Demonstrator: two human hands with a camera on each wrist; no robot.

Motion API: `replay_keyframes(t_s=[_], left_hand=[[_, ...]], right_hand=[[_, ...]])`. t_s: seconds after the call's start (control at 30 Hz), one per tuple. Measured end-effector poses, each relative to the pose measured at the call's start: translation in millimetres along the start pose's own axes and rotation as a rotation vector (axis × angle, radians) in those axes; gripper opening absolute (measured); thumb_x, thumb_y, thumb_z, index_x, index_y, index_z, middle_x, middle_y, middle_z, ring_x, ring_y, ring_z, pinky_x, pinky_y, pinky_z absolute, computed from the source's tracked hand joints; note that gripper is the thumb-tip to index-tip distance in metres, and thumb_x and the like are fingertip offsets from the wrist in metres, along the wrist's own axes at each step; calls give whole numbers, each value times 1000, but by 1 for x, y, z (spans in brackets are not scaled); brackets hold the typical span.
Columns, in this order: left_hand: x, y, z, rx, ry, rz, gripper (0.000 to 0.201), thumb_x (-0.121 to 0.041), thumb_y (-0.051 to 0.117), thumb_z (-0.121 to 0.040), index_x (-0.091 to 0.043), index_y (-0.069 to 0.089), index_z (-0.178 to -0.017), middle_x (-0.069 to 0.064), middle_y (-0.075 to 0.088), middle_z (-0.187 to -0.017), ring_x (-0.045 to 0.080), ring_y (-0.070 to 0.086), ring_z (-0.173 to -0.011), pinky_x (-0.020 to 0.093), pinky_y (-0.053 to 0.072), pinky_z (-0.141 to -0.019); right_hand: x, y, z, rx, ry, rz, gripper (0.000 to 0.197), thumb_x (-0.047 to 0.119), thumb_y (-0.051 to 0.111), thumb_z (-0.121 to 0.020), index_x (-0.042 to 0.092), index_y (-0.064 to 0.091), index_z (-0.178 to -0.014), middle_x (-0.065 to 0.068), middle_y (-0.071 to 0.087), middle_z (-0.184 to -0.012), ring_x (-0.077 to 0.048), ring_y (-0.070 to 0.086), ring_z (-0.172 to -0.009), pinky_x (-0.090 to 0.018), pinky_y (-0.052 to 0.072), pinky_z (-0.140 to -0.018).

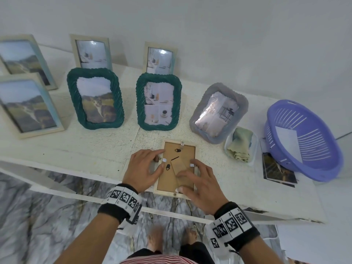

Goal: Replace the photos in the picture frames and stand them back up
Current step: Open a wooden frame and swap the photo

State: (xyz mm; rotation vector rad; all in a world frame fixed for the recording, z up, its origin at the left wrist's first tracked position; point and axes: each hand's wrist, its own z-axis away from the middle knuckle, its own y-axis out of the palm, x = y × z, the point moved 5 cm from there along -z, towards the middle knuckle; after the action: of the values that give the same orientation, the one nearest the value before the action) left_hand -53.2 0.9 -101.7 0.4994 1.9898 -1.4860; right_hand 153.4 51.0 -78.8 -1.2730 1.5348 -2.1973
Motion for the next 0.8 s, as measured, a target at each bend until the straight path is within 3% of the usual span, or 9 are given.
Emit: replay_keyframes(t_s=[0.13, 0.3, 0.47, 0.6, 0.73, 0.8], left_hand=[[-2, -1, 0, 18, -11, -8, 44, -50, 49, -88, -33, 57, -128, -18, 55, -91, 9, 50, -95, 32, 35, -89], [-3, -1, -1, 23, -29, -12, 44, -49, 49, -87, -33, 56, -127, -19, 55, -91, 8, 49, -95, 32, 35, -90], [-8, -4, 0, -31, -45, 35, 49, -48, 51, -85, -22, 58, -126, -16, 56, -91, 7, 47, -92, 31, 38, -88], [-13, -7, 1, -30, -141, 121, 49, -41, 58, -83, -24, 57, -128, -11, 59, -92, 8, 48, -92, 28, 40, -87], [-30, -20, -2, -59, -235, 219, 36, -24, 70, -87, -26, 62, -122, -6, 62, -93, 10, 62, -86, 27, 50, -82], [-41, -28, -5, -65, -294, 297, 33, -26, 72, -86, -30, 62, -117, -7, 63, -92, 5, 65, -79, 20, 51, -73]], right_hand=[[1, -1, -4, -20, 45, 56, 51, 72, 47, -75, 50, 47, -121, 12, 27, -142, -18, 29, -123, -35, 37, -97], [3, -1, -4, -23, 58, 65, 48, 71, 46, -77, 49, 47, -120, 12, 27, -142, -18, 29, -123, -36, 38, -95], [6, -1, 1, -62, 54, 20, 40, 52, 39, -86, 43, 51, -123, 6, 32, -147, -22, 31, -126, -40, 38, -98], [10, 1, 5, -91, 58, -17, 47, 46, 33, -90, 32, 55, -129, -3, 38, -148, -28, 32, -126, -41, 36, -105], [18, -8, 4, -76, 119, -201, 51, 53, 39, -92, 36, 44, -140, 8, 38, -148, -14, 27, -132, -28, 25, -108], [22, -19, 3, -77, 137, -329, 51, 53, 45, -95, 36, 38, -142, 15, 42, -143, -5, 34, -130, -21, 27, -106]])
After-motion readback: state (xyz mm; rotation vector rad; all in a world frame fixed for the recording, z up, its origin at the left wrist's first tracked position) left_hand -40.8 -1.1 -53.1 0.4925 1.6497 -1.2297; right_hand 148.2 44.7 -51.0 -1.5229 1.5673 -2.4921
